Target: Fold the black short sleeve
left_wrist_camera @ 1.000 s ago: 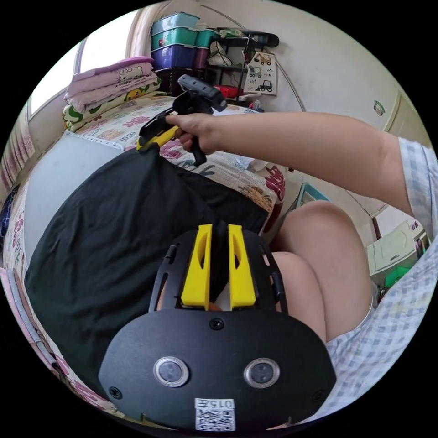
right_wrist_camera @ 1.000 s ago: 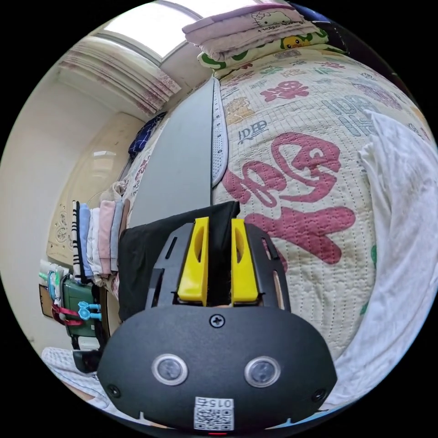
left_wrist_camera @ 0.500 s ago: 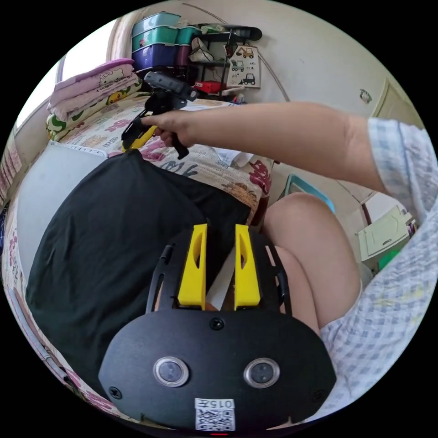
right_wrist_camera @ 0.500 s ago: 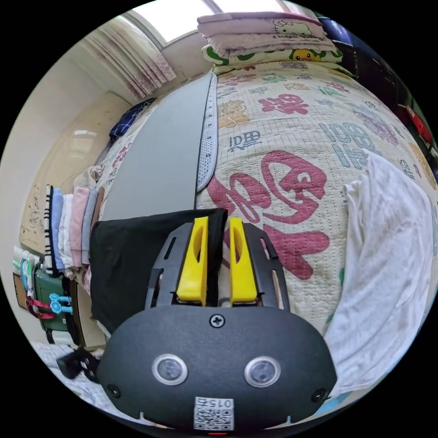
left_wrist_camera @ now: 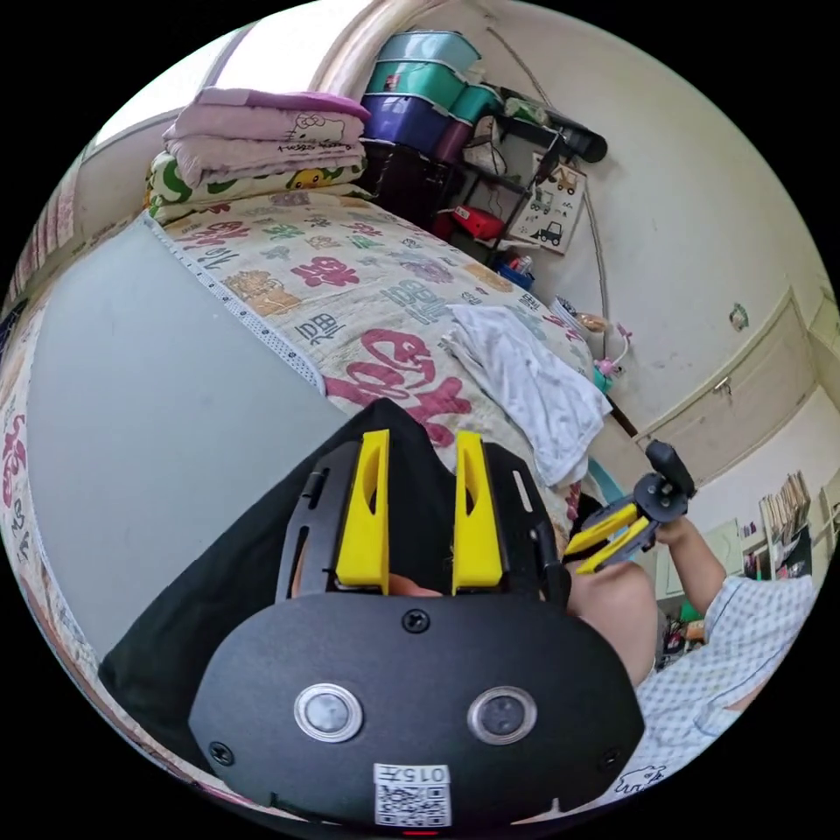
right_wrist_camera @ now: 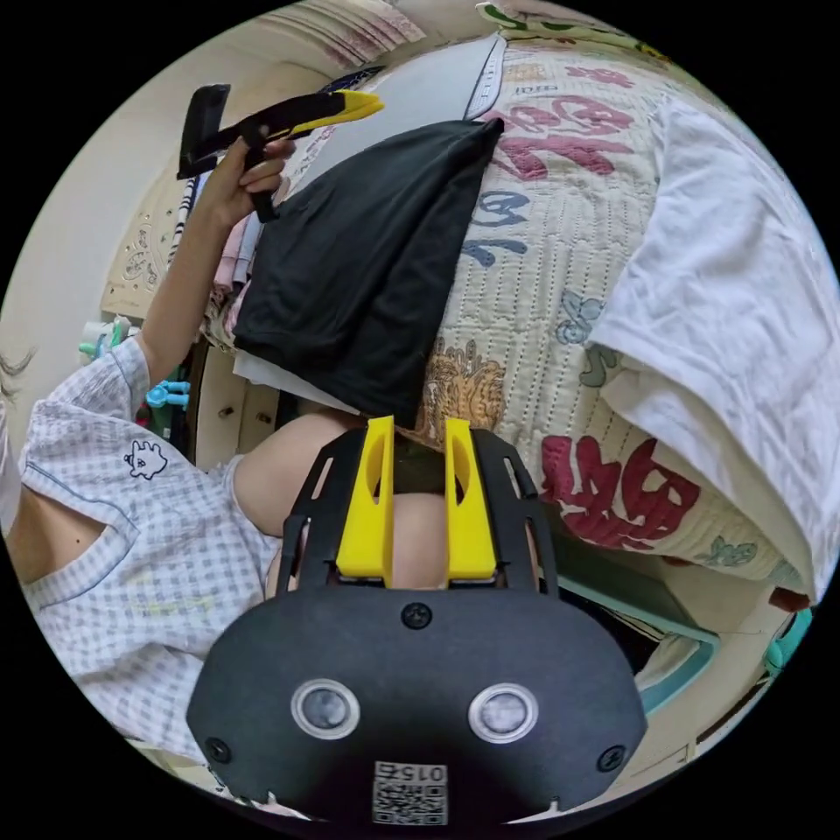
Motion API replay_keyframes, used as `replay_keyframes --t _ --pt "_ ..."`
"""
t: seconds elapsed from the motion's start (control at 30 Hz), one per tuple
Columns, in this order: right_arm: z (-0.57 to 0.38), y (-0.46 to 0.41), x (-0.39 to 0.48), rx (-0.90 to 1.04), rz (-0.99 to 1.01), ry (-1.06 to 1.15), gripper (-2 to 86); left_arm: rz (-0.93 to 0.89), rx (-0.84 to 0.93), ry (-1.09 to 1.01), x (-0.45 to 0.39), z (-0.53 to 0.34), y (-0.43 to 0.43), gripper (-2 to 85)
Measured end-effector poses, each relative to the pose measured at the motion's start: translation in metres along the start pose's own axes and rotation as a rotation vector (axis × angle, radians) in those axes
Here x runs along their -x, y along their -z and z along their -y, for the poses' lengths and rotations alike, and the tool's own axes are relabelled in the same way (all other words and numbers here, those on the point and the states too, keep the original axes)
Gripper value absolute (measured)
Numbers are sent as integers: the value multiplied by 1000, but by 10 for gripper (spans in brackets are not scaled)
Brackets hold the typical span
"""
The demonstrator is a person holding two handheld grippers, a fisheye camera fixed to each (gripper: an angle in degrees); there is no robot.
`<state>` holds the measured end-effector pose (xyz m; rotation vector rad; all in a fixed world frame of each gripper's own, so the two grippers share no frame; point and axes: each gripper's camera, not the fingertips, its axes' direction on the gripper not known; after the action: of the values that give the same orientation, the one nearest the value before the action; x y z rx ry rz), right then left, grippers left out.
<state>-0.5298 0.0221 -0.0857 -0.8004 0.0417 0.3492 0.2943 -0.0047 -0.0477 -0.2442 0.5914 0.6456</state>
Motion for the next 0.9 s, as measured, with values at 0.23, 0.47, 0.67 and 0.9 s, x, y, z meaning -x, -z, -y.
replay_keyframes --t 0.23,0.47,0.67,0.9 --pt "2 -23 -26 -26 186 63 71 183 129 -63 -3 44 -61 133" --pt "-21 -28 -46 -84 216 66 28 306 272 -139 -12 70 -129 123" --pt "-50 -29 -47 -208 120 52 13 288 222 -79 0 67 -127 19" --pt "-97 2 -48 -434 21 -12 9 122 -68 0 7 66 -46 2"
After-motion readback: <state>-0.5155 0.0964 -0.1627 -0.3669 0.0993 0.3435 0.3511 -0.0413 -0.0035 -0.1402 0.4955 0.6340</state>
